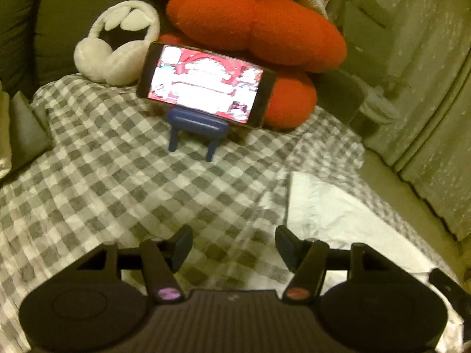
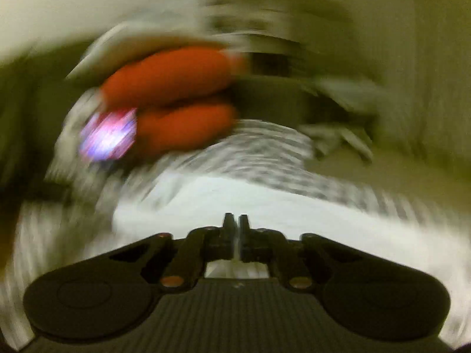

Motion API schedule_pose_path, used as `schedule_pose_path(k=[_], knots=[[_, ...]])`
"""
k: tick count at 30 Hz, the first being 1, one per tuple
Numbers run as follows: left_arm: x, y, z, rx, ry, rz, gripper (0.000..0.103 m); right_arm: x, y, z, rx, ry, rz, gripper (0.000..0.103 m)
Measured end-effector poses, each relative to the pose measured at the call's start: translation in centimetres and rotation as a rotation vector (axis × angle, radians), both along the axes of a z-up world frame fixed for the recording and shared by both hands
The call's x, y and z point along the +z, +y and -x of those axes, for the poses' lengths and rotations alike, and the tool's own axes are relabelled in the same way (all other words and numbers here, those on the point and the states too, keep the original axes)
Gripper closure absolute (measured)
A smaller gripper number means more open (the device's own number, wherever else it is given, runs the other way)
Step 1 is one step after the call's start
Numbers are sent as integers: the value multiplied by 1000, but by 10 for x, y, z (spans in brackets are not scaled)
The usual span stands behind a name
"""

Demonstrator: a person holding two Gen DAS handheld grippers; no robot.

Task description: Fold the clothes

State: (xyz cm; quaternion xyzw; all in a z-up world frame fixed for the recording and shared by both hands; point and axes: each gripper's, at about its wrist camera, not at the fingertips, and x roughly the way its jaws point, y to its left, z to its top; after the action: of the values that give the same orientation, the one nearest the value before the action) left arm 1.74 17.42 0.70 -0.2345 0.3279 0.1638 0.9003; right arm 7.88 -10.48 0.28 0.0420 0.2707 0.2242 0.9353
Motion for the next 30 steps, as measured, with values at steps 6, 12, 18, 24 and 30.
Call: schedule_pose_path(k=[6, 12, 18, 24, 30], knots=[[-5, -26, -6, -120, 28, -2, 39, -35, -10, -36, -82, 221, 55, 91], [-19, -39, -18, -228, 43, 89, 36, -2, 5, 5, 172, -23, 171, 87], [-27, -47, -45, -233, 14, 129, 29, -19, 37, 37, 577, 23, 276, 60], [-26, -54, -63, -275, -37, 78, 84, -39, 40, 3, 391, 58, 272, 60], [-7, -37, -55, -269, -124, 158, 91, -32, 46, 8, 399, -34, 213, 102]])
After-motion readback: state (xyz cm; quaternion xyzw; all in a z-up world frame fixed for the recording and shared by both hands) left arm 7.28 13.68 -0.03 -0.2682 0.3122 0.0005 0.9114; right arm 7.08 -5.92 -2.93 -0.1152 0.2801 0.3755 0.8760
